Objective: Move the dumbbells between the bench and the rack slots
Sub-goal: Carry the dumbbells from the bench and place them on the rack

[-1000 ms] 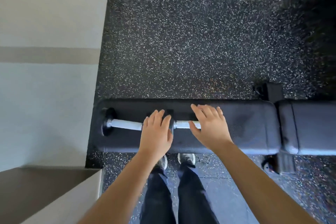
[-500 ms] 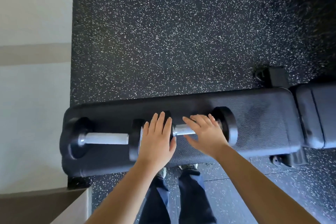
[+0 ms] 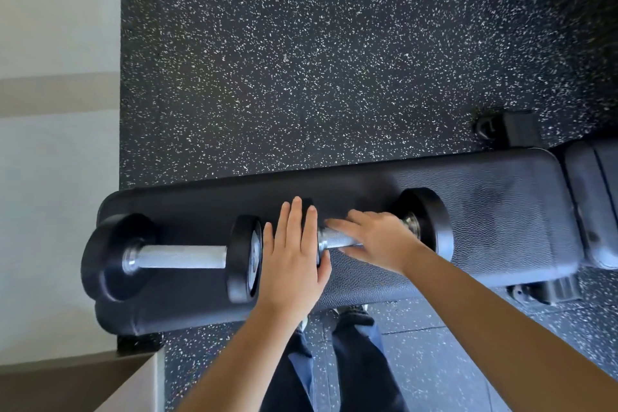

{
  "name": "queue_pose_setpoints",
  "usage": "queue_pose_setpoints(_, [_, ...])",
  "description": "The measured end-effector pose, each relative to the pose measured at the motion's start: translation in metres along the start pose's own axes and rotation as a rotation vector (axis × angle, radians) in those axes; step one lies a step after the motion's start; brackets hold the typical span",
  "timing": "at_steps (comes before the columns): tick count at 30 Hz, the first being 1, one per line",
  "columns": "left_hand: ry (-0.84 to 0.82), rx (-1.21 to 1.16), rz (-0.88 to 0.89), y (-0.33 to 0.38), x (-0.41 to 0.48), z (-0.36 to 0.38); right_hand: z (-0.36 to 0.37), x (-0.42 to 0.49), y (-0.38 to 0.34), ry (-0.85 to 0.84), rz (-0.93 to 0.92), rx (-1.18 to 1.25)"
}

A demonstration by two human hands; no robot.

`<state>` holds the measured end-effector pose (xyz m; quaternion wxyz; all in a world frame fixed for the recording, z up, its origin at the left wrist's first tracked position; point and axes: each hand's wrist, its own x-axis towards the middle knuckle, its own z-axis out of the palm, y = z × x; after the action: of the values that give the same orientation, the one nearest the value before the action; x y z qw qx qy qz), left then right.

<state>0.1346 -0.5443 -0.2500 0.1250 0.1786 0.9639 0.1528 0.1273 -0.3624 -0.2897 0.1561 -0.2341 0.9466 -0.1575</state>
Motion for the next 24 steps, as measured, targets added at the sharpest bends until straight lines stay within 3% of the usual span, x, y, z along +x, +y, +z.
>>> queue_pose_setpoints(4, [-0.003,0.021,-0.001,-0.001,0.001,0.000,-0.014,0.009,0.000,-0.179,0.062,0.058])
queue_pose_setpoints(11, [-0.024,0.061,0.025,-0.002,-0.003,-0.003,-0.023,0.015,-0.005,-0.340,0.150,0.199])
queue_pose_setpoints(15, [-0.036,0.080,0.036,-0.006,0.005,-0.010,-0.027,0.003,-0.016,-0.356,0.217,0.362])
queue_pose_setpoints(19, [-0.013,0.088,0.166,-0.003,0.005,-0.021,-0.034,-0.013,-0.029,-0.337,0.323,0.493])
queue_pose_setpoints(24, [0.018,0.051,0.257,0.006,-0.002,-0.045,-0.068,-0.026,-0.045,-0.332,0.374,0.508])
